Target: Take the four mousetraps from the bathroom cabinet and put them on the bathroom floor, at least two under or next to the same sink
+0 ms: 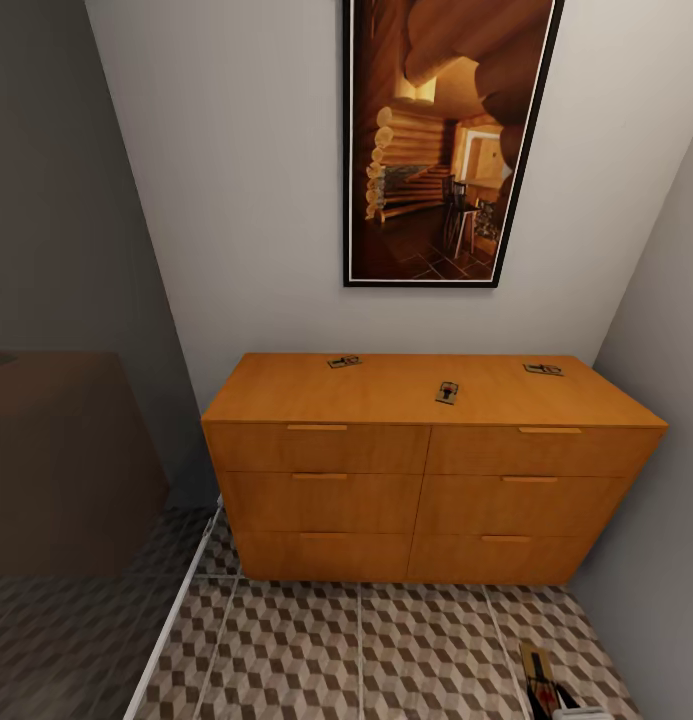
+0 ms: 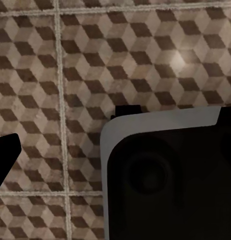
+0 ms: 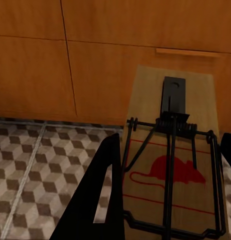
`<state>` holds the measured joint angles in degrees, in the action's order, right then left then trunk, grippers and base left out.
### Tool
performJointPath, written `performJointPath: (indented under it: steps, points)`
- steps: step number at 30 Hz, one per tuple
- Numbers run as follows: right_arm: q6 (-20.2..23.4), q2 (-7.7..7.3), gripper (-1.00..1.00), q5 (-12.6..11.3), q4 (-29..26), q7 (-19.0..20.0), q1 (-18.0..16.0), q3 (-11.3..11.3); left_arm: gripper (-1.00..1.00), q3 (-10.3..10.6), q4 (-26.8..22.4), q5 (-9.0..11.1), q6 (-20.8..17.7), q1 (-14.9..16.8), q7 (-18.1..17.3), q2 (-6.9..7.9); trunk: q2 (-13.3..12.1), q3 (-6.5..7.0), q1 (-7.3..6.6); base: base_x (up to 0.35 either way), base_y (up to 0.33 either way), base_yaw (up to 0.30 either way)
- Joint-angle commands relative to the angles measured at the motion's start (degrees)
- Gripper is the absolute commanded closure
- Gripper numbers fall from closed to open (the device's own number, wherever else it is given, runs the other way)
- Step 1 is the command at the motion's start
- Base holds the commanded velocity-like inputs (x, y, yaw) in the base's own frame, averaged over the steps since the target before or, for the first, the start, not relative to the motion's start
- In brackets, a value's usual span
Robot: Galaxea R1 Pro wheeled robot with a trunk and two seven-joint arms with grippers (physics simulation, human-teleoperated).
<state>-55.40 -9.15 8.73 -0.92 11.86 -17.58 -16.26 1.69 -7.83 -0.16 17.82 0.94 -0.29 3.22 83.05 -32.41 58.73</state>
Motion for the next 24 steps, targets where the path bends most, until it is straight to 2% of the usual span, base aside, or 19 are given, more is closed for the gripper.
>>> performJointPath:
  steps: [1,8,12,16,18,20,24]
  points:
    - [0.0,-0.01,1.0,0.5,0.0,0.1,0.0,-0.5,-1.0,0.2,-0.1,0.0,0.2,0.0,0.0,0.04,0.0,-0.05,0.0,0.0,0.0,0.0]
    - [0.5,0.14,1.0,0.5,0.0,0.1,0.0,-0.5,-1.0,0.1,-1.3,-0.1,-0.1,0.0,0.2,0.43,0.0,-0.05,0.0,0.0,0.0,0.0]
    - [0.6,0.16,1.0,0.5,0.0,0.1,0.0,-0.5,-1.0,0.1,-5.1,-0.1,-1.6,0.0,0.6,0.46,0.0,-0.05,0.0,0.0,0.0,0.0]
    - [0.6,0.17,1.0,0.5,0.0,0.1,0.0,-0.5,-1.0,0.1,-10.5,-0.1,-8.0,0.0,0.8,0.47,0.0,-0.05,0.0,0.0,0.0,0.0]
    - [0.6,0.18,1.0,0.5,0.0,0.1,0.0,-0.5,-1.0,0.1,-15.0,-0.2,-14.2,0.0,0.8,0.47,0.0,-0.05,0.0,0.0,0.0,0.0]
    - [0.6,0.17,1.0,0.5,0.0,0.1,0.0,-0.5,-1.0,0.1,-18.3,-0.2,-18.1,0.0,0.8,0.41,0.0,-0.05,0.0,0.0,0.0,0.0]
    - [0.6,0.13,1.0,0.5,0.0,0.1,0.0,-0.5,-1.0,0.1,-23.4,-0.2,-22.3,0.0,0.8,0.21,0.0,-0.05,0.0,0.0,0.0,0.0]
